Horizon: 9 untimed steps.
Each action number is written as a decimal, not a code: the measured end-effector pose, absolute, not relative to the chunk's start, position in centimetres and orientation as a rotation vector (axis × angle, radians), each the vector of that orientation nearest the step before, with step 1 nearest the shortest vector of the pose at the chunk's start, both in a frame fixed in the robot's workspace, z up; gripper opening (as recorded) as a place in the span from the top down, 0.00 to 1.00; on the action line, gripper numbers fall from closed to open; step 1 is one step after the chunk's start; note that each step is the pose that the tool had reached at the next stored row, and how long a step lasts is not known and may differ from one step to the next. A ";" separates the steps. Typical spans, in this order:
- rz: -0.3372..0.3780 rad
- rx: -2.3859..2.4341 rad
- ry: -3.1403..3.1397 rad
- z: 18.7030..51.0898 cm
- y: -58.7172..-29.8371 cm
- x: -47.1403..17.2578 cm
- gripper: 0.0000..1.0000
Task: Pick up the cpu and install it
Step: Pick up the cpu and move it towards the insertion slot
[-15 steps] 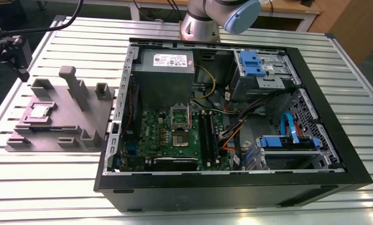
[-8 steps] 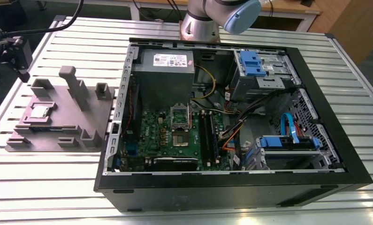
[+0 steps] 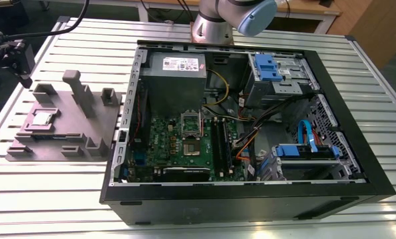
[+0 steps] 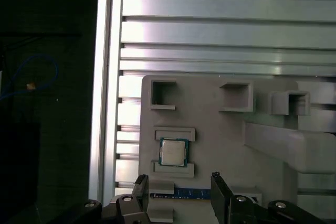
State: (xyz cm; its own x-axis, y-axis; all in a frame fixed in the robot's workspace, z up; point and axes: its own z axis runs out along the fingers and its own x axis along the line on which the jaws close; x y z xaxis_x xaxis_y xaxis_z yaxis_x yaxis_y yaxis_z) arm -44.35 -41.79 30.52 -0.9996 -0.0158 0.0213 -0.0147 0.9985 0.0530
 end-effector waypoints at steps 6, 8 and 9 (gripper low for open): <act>-0.083 0.024 -3.119 30.4 -41.8 -44.4 0.41; -0.083 0.024 -3.119 30.3 -41.8 -44.4 0.41; -0.083 0.024 -3.119 30.3 -41.8 -44.4 0.41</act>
